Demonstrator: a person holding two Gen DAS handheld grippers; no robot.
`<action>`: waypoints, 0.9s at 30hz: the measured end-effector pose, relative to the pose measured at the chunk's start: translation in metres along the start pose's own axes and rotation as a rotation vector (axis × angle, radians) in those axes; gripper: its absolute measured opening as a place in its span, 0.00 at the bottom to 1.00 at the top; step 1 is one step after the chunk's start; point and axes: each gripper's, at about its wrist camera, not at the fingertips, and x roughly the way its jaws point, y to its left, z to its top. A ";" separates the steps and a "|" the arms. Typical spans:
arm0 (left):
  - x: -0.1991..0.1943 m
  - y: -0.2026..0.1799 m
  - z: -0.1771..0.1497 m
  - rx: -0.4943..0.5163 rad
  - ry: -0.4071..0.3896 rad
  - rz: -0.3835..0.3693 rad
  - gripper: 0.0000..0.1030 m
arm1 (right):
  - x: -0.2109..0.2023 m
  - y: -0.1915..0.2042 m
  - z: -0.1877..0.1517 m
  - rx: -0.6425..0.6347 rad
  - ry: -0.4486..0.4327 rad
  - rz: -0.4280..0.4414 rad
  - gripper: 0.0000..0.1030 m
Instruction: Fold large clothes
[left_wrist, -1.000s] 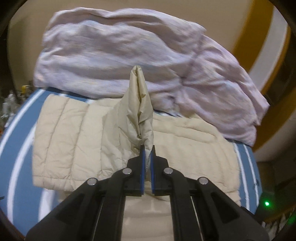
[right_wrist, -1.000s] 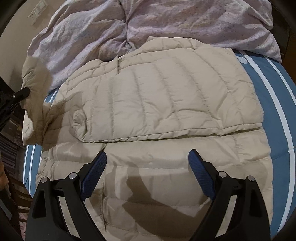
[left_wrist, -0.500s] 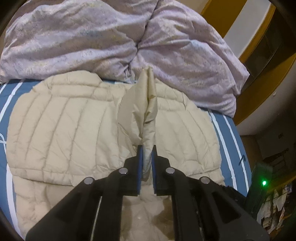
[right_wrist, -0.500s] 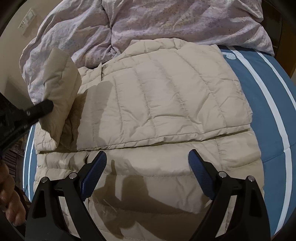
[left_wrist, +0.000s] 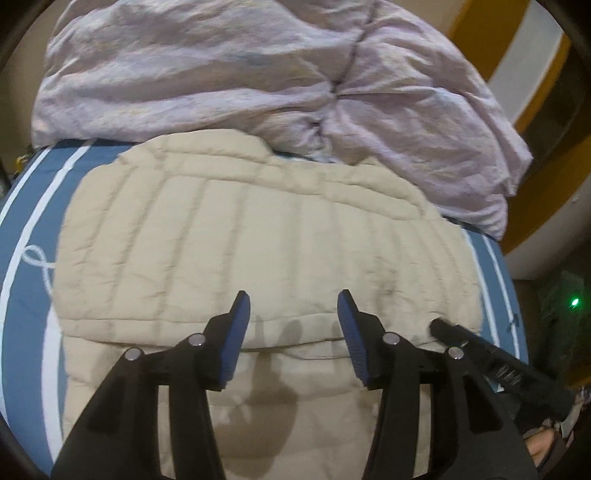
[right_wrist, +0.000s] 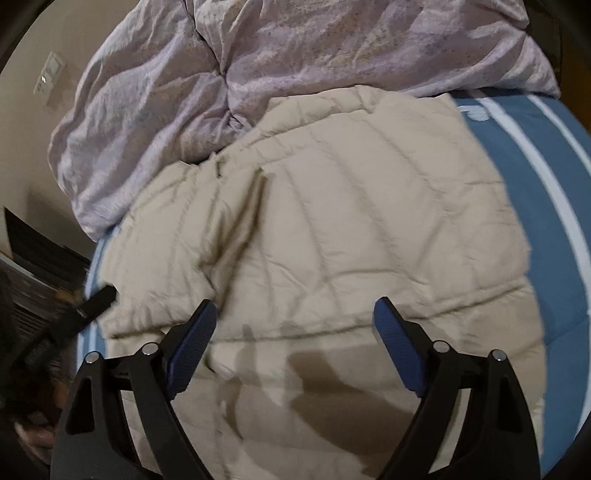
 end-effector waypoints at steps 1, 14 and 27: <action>0.000 0.004 0.000 -0.005 0.000 0.013 0.48 | 0.004 0.001 0.004 0.017 0.012 0.026 0.82; 0.012 0.045 -0.007 -0.058 0.034 0.134 0.48 | 0.048 0.040 0.017 0.009 0.113 0.134 0.66; 0.018 0.055 -0.004 -0.037 0.022 0.185 0.53 | 0.040 0.035 0.006 -0.034 0.062 0.050 0.09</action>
